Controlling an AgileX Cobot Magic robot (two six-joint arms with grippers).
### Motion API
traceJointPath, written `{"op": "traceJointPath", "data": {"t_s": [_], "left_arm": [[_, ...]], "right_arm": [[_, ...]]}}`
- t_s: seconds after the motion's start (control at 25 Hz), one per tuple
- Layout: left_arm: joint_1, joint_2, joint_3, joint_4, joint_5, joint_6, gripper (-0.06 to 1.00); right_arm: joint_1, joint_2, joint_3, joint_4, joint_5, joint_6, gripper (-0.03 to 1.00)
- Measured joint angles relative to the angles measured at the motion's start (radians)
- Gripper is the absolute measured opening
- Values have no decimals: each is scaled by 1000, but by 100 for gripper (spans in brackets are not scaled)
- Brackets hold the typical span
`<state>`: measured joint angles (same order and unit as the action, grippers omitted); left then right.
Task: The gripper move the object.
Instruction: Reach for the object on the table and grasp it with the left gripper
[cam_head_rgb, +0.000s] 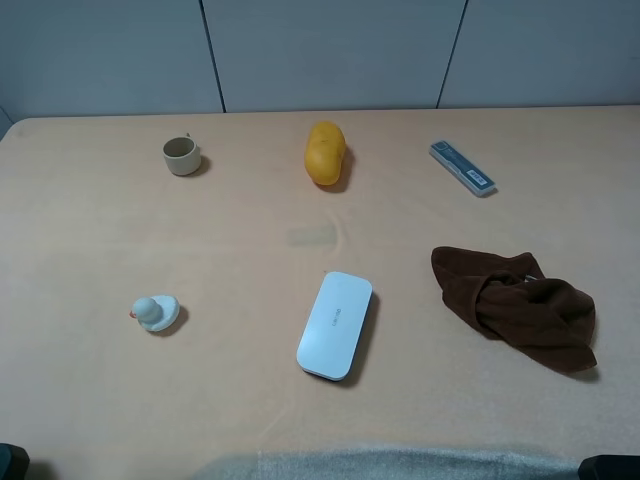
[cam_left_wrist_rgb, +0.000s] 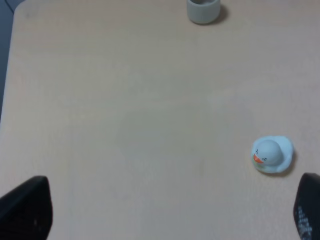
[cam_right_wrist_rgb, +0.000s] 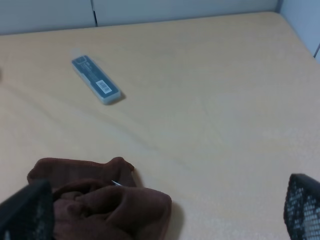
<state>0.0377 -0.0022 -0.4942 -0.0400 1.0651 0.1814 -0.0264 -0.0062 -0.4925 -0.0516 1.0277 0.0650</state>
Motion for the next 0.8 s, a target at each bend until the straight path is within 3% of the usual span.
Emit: {"op": "traceJointPath", "data": {"t_s": [0.8], "left_arm": [[0, 0, 0, 0, 0, 0, 96]], "right_arm": [[0, 0, 0, 0, 0, 0, 69]]}}
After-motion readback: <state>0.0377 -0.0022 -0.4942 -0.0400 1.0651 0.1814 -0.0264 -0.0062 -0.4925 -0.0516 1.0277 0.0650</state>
